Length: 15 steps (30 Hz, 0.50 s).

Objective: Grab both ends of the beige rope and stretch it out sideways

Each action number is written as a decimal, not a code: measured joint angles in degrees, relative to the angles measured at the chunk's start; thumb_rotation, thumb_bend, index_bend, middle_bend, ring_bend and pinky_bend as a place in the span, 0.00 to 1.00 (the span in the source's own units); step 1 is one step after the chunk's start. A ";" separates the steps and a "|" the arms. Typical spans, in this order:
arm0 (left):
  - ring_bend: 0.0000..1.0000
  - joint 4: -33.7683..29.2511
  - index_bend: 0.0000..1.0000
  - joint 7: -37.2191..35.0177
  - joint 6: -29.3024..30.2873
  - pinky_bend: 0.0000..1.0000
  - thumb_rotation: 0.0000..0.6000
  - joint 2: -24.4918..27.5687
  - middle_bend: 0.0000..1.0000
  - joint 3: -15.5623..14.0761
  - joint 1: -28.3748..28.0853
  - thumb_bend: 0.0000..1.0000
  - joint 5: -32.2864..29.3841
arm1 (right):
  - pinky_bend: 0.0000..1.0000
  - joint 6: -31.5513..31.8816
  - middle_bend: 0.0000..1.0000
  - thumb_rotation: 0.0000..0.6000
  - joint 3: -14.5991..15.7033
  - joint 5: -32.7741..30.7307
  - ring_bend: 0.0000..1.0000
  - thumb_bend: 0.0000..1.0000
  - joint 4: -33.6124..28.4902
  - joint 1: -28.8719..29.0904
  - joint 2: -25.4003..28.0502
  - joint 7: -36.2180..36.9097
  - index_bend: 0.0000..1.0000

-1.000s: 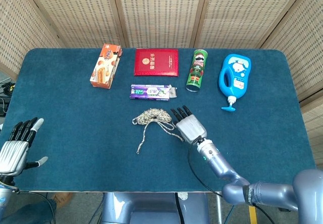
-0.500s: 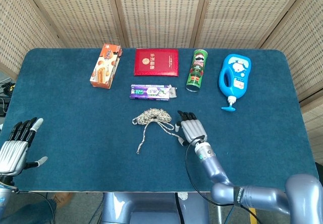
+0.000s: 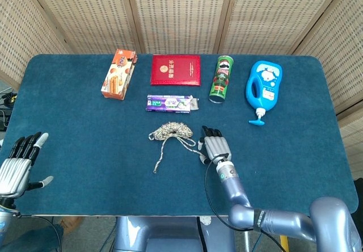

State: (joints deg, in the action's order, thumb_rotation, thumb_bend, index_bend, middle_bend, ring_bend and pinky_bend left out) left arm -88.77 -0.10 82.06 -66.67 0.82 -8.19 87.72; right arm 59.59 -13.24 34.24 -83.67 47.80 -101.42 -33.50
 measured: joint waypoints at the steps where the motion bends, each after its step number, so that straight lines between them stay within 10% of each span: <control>1: 0.00 0.01 0.00 0.02 -0.04 0.00 1.00 0.00 0.00 0.01 -0.02 0.00 -0.03 | 0.00 0.04 0.00 1.00 -0.01 0.13 0.00 0.34 0.15 -0.03 -0.15 0.10 0.48; 15: 0.00 0.05 0.00 0.32 -0.24 0.00 1.00 -0.22 0.00 -0.04 -0.12 0.00 -0.08 | 0.00 0.73 0.00 1.00 1.33 2.41 0.00 0.34 3.40 -0.99 -2.79 0.38 0.49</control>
State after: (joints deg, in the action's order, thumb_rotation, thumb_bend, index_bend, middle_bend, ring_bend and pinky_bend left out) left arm -88.72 0.22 81.82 -66.89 0.79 -8.31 87.64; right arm 60.32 -11.91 36.65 -80.26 46.81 -104.20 -33.13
